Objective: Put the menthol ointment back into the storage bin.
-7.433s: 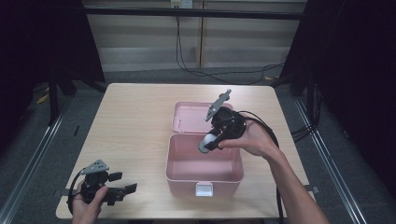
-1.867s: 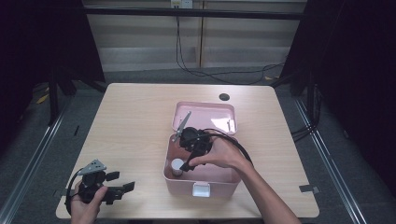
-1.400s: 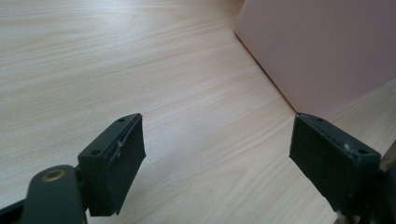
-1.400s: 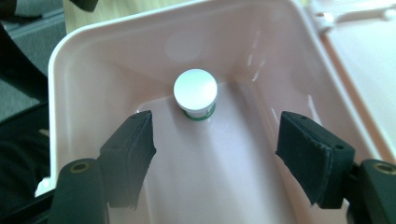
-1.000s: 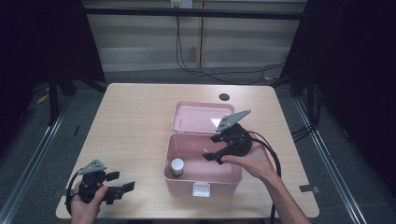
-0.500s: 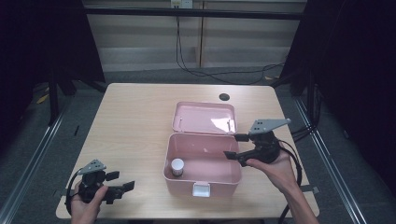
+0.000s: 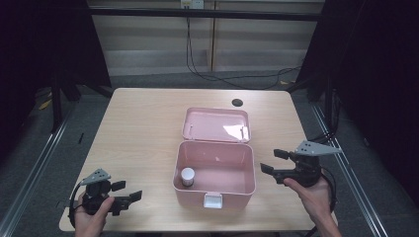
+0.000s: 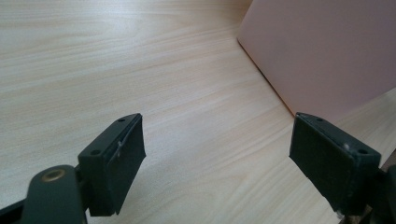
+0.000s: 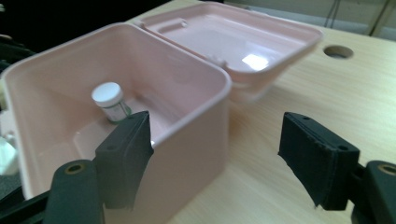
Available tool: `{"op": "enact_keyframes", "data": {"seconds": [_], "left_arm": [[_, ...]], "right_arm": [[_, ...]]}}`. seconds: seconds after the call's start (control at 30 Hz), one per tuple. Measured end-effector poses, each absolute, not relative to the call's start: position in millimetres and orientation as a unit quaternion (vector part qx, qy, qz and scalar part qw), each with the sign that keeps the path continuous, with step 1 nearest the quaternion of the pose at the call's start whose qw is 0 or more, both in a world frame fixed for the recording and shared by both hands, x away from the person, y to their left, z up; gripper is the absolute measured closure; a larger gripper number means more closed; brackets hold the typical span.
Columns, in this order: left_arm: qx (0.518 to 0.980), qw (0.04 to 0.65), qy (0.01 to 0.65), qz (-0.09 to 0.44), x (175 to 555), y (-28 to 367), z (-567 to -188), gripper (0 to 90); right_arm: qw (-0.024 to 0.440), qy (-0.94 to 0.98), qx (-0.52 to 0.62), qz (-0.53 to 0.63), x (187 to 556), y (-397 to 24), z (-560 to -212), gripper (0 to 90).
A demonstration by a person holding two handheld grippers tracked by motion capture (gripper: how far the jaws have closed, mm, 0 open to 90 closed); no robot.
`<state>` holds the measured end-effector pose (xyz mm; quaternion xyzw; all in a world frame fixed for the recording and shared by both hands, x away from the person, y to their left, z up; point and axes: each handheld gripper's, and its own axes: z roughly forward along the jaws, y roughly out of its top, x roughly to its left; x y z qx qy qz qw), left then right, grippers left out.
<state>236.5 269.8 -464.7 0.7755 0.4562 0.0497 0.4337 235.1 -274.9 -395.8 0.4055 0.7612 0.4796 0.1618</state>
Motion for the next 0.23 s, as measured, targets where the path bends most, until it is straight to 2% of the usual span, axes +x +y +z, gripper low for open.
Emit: {"op": "enact_keyframes", "data": {"seconds": [0.23], "left_arm": [[0.774,0.433,0.459,0.050,237,270,-465,18.2]], "right_arm": [[0.180,0.747,0.443,0.462,228,-298,-409,24.6]]}}
